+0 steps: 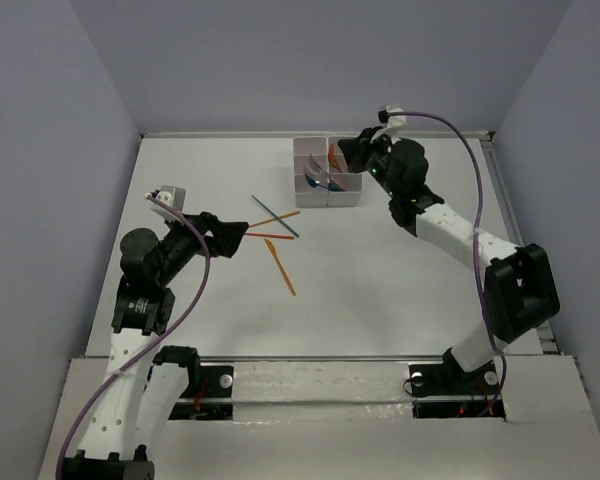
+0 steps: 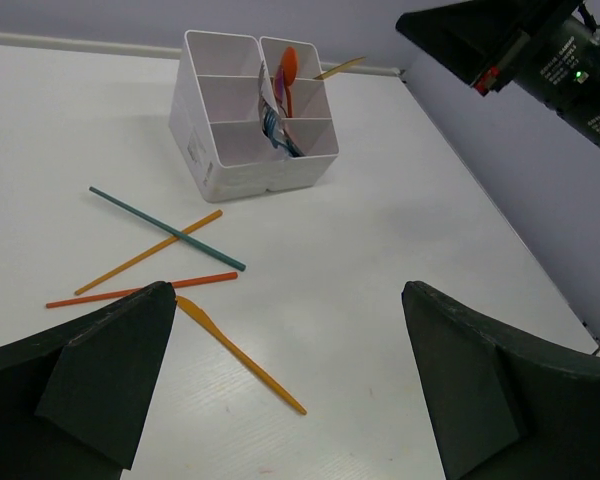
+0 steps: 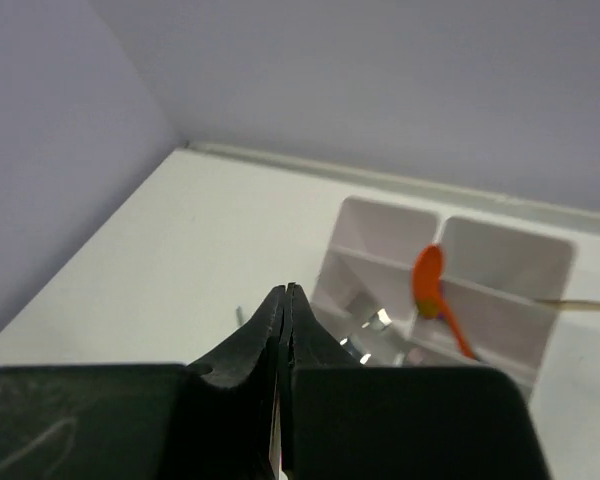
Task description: Sort the eating utensils into containers
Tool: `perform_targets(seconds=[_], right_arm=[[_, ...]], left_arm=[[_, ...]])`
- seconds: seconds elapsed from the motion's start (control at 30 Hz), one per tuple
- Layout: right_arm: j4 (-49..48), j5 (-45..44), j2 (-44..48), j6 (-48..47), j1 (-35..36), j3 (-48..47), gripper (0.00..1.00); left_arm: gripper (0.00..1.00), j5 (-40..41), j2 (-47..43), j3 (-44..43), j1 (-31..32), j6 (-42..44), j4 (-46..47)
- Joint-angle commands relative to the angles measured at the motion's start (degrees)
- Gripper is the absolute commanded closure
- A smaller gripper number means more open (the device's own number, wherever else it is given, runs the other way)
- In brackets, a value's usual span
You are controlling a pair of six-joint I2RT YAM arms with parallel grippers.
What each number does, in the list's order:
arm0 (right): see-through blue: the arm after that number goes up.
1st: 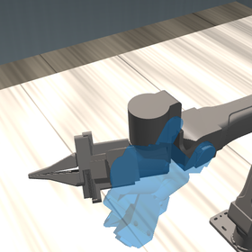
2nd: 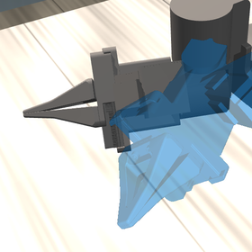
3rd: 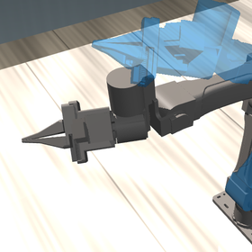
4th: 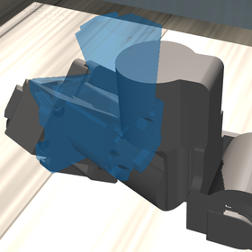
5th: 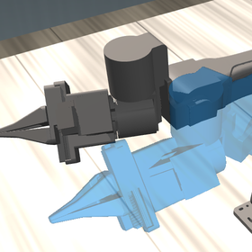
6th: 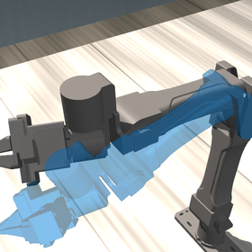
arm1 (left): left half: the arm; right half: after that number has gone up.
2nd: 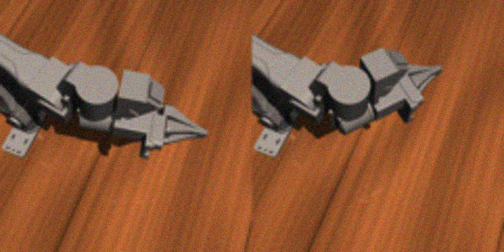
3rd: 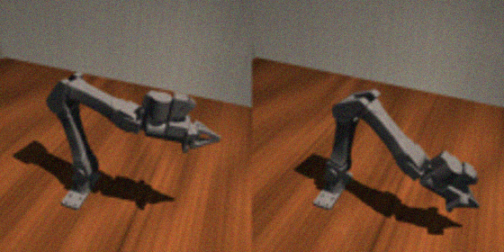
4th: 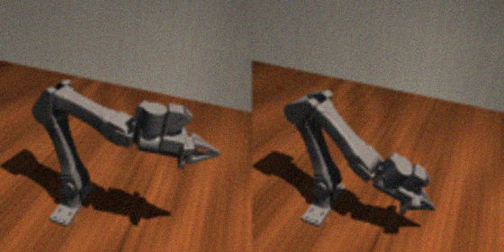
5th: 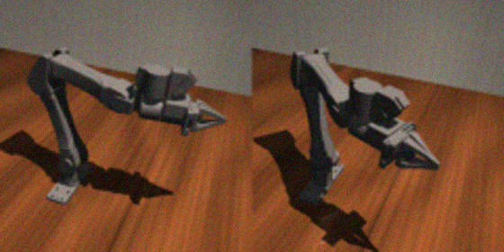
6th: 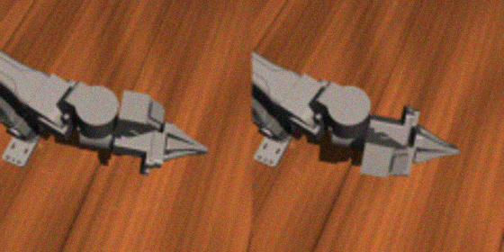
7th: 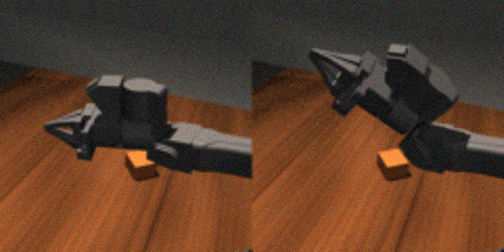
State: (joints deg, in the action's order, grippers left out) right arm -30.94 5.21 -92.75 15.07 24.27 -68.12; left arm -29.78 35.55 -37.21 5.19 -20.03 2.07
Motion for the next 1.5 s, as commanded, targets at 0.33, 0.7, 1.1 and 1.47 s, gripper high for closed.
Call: perform_targets(seconds=[0.33, 0.7, 1.1, 1.47], right_arm=[[37.08, -3.63, -3.30, -2.94, 25.03, 0.80, 0.72], [48.86, -10.13, -20.88, -4.09, 29.34, -13.88, 0.67], [50.36, -10.49, -25.73, -4.00, 29.87, -18.45, 0.60], [54.14, -13.74, -31.79, -4.08, 31.01, -23.90, 0.64]], left_arm=[[0.01, -1.51, -1.98, -1.11, -0.71, -0.18, 2.42], [0.01, -2.39, -1.71, -1.55, 0.87, 0.26, 1.80], [0.01, -2.21, -1.89, -2.08, 3.07, 0.87, 0.92], [0.01, -1.51, -3.03, -2.08, 3.60, 1.14, 0.57]])
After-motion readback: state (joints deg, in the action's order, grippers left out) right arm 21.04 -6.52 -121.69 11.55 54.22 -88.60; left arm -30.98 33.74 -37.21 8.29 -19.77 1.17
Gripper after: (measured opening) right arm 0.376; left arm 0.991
